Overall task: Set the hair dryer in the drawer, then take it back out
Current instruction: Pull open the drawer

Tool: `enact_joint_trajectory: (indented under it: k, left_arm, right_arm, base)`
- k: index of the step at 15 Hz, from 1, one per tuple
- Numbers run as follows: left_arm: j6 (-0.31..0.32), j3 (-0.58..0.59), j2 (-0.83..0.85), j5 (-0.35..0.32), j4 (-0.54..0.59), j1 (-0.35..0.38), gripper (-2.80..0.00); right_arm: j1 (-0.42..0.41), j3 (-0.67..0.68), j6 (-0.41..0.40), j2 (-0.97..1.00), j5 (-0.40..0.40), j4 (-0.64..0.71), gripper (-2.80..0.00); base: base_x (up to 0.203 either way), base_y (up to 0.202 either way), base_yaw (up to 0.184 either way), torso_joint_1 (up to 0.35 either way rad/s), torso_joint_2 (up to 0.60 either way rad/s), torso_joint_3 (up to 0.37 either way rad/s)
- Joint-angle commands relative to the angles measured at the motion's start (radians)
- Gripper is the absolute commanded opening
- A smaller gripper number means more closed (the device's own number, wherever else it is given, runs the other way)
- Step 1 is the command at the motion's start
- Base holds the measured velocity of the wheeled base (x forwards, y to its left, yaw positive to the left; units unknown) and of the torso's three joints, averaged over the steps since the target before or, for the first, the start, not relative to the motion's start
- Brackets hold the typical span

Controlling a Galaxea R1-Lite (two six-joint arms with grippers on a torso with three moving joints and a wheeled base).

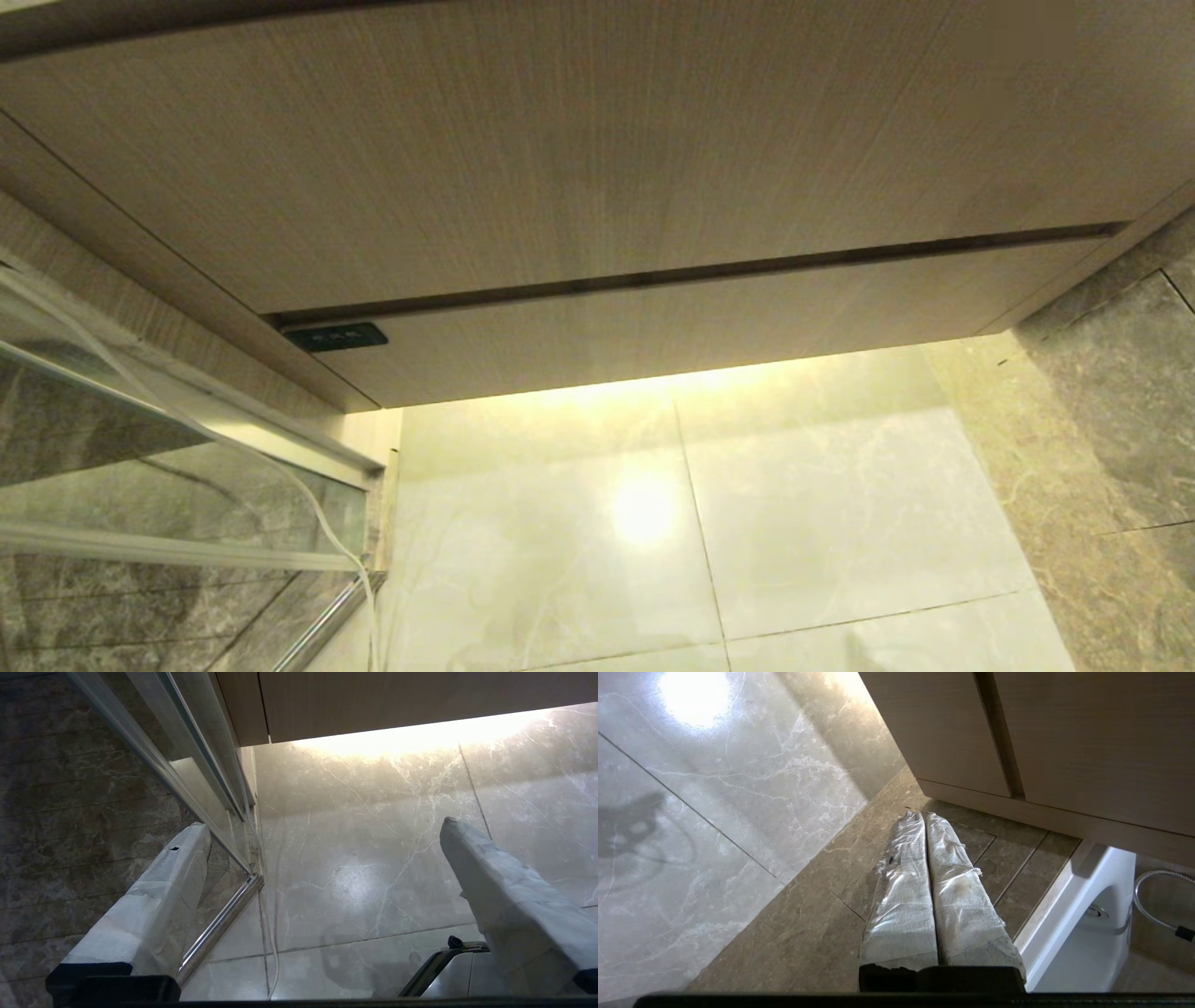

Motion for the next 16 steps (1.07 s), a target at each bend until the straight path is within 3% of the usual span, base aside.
enact_joint_trajectory:
  k: [1,14,16]
  left_arm:
    - [0.000,0.000,0.000,0.000,0.001,0.000,0.00]
    - [0.000,0.000,0.000,0.000,0.001,0.000,0.00]
    - [0.000,0.000,0.000,0.000,0.001,0.000,0.00]
  right_arm:
    - [-0.023,0.012,-0.006,-0.012,0.006,-0.001,-2.80]
    - [-0.022,0.012,-0.030,-0.015,-0.002,-0.007,-2.80]
    - [-0.012,0.010,-0.085,-0.008,0.007,-0.007,-2.80]
  base:
    - [0.000,0.000,0.000,0.000,0.00,0.000]
    - [0.000,0.000,0.000,0.000,0.00,0.000]
    - [0.000,0.000,0.000,0.000,0.00,0.000]
